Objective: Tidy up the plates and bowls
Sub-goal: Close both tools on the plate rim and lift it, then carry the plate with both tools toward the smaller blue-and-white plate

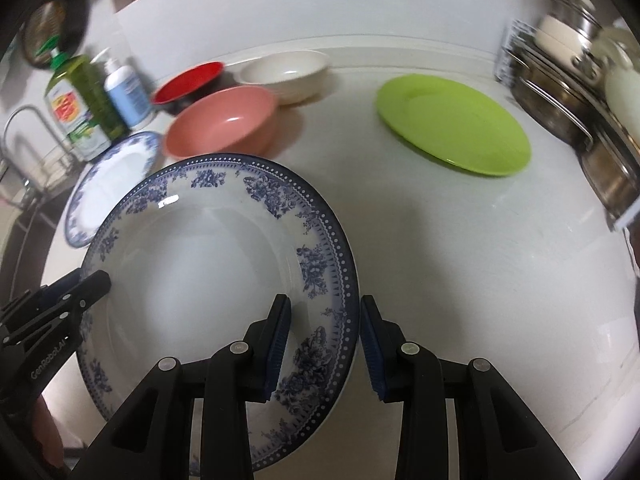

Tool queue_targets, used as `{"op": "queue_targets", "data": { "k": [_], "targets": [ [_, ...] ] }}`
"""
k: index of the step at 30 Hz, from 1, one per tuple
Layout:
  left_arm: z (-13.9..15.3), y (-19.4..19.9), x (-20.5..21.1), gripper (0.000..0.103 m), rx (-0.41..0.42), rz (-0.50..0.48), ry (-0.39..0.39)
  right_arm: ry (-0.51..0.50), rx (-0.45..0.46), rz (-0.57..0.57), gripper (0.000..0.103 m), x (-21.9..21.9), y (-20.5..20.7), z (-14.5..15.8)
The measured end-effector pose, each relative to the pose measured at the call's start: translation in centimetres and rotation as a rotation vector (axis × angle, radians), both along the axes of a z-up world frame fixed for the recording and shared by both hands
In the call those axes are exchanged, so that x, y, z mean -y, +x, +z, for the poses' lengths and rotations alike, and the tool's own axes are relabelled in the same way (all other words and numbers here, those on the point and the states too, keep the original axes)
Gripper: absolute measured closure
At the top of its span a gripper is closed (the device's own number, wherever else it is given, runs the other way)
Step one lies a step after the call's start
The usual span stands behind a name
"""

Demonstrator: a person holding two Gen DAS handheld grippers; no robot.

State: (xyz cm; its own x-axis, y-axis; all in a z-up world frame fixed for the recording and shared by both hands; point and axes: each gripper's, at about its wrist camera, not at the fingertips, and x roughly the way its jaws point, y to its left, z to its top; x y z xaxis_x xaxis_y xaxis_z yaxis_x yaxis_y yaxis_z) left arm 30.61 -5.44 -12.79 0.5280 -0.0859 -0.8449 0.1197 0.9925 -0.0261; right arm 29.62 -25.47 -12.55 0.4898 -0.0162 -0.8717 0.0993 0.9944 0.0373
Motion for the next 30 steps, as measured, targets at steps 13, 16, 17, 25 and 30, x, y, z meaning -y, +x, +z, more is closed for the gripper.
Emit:
{"op": "queue_targets", "data": {
  "k": [13,16,17,25,30],
  "targets": [
    [0.0,-3.8,-8.1,0.069,-0.001,0.177,0.023,0.012,-0.014,0.186,0.067,-8.2,0.1,-0.1],
    [-0.3,-4.4,-9.7,0.069,-0.006,0.208,0.034,0.016,-0.023,0.222,0.067,-9.8,0.0,-0.3],
    [-0.4,-4.6,-10.2,0.068,-0.007,0.217,0.039,0.017,-0.029,0.238,0.067,-10.5,0.1,-0.4],
    [-1.4,-6.1,-14.0,0.068,-0.039,0.297,0.043,0.015,-0.066,0.325,0.067,-14.6,0.2,-1.2],
    [-2.1,-6.6,-15.8,0.068,-0.064,0.328,0.044,0.015,-0.098,0.359,0.067,-16.5,0.4,-1.9]
  ]
}}
